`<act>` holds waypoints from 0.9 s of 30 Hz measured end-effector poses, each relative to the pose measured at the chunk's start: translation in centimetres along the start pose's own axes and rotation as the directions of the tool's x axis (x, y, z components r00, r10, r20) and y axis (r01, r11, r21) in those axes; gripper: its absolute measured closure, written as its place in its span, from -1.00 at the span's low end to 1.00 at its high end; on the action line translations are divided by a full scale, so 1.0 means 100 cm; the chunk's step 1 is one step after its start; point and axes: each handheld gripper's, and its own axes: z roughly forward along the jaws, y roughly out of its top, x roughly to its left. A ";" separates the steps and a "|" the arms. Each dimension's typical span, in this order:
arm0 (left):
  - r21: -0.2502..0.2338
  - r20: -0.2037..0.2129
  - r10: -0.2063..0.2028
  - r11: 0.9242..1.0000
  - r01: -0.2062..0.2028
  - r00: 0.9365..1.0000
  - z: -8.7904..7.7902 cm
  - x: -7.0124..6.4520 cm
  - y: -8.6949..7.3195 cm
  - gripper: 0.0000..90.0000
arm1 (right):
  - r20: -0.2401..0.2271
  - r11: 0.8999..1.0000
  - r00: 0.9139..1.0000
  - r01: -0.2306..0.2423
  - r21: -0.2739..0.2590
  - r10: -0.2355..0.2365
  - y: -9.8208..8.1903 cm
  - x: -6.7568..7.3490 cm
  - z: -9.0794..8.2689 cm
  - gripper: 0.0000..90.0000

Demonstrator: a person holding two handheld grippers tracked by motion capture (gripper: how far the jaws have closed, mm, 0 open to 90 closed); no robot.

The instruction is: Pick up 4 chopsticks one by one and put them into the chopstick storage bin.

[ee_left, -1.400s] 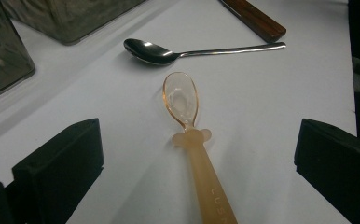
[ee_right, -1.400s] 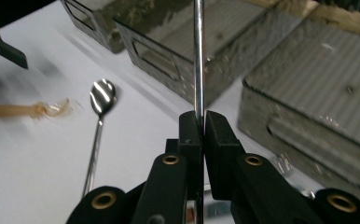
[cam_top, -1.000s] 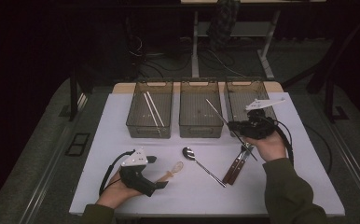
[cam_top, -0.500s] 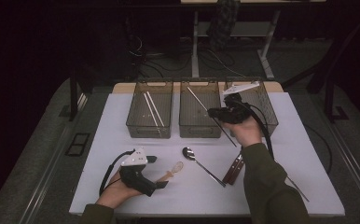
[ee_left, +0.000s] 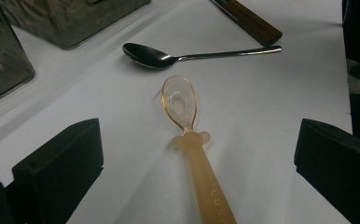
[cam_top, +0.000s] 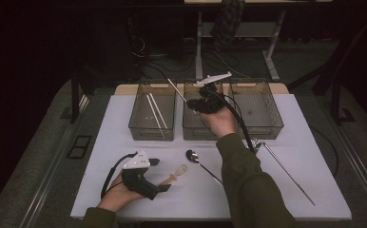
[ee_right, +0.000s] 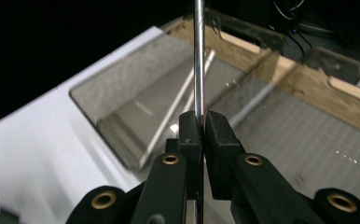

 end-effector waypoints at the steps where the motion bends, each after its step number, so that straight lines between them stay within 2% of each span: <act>1: 0.002 0.000 -0.001 1.000 0.001 1.000 0.000 0.000 0.000 -1.00 | -0.002 1.000 1.000 -0.002 -0.005 0.002 0.004 0.002 0.005 0.90; 11: -0.015 0.003 -0.010 1.000 0.010 1.000 -0.003 0.002 0.000 -1.00 | -0.013 1.000 1.000 0.007 -0.020 -0.008 0.040 0.025 0.057 0.90; 18: -0.021 0.005 -0.011 1.000 0.011 1.000 -0.004 0.002 -0.001 -1.00 | -0.009 1.000 1.000 0.006 -0.020 -0.006 0.055 0.037 0.092 0.90; 24: -0.031 0.006 -0.014 0.999 0.014 1.000 -0.006 0.003 -0.001 -1.00 | -0.007 1.000 1.000 0.005 -0.008 -0.005 0.061 0.043 0.109 0.90; 27: -0.033 0.005 -0.015 0.999 0.016 1.000 -0.006 0.003 -0.001 -1.00 | 0.008 0.999 1.000 0.024 0.025 -0.024 0.062 0.045 0.114 0.90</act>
